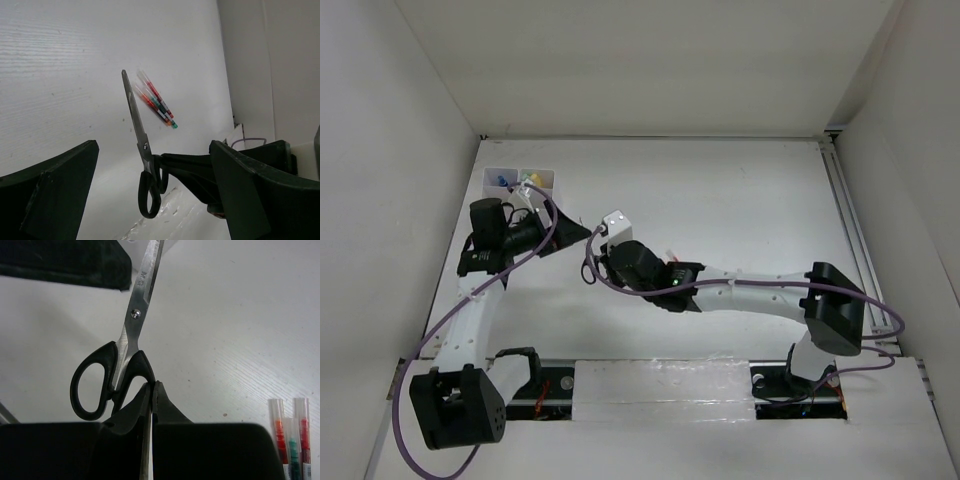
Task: Sort the stationery into containers
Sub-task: Pick up the scissors from the center of the board.
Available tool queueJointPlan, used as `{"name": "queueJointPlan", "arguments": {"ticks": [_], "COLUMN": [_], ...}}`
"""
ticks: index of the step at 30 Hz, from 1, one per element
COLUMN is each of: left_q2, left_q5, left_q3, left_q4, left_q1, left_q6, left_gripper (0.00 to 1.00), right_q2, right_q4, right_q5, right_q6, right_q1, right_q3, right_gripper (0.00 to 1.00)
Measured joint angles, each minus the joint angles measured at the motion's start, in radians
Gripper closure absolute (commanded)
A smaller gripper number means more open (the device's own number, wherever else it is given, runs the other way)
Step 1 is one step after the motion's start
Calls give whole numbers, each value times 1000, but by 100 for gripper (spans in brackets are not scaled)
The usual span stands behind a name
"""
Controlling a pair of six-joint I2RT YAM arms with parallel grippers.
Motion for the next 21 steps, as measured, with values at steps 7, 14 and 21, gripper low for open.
{"name": "queueJointPlan", "arguments": {"ticks": [7, 14, 21], "left_q2": [10, 10, 12], "left_q5": [70, 99, 126], "left_q3": [-9, -10, -11], "left_q4": [27, 42, 58], "left_q1": [0, 0, 0], "left_q6": [3, 6, -5], "left_gripper": [38, 86, 100], "right_q2": [-23, -27, -32], "right_q4": [21, 31, 26], "right_q5": [-66, -108, -113], "right_q6": [-20, -27, -27], "right_q1": [0, 0, 0], "right_q3": [31, 39, 43], "right_gripper": [100, 100, 93]}}
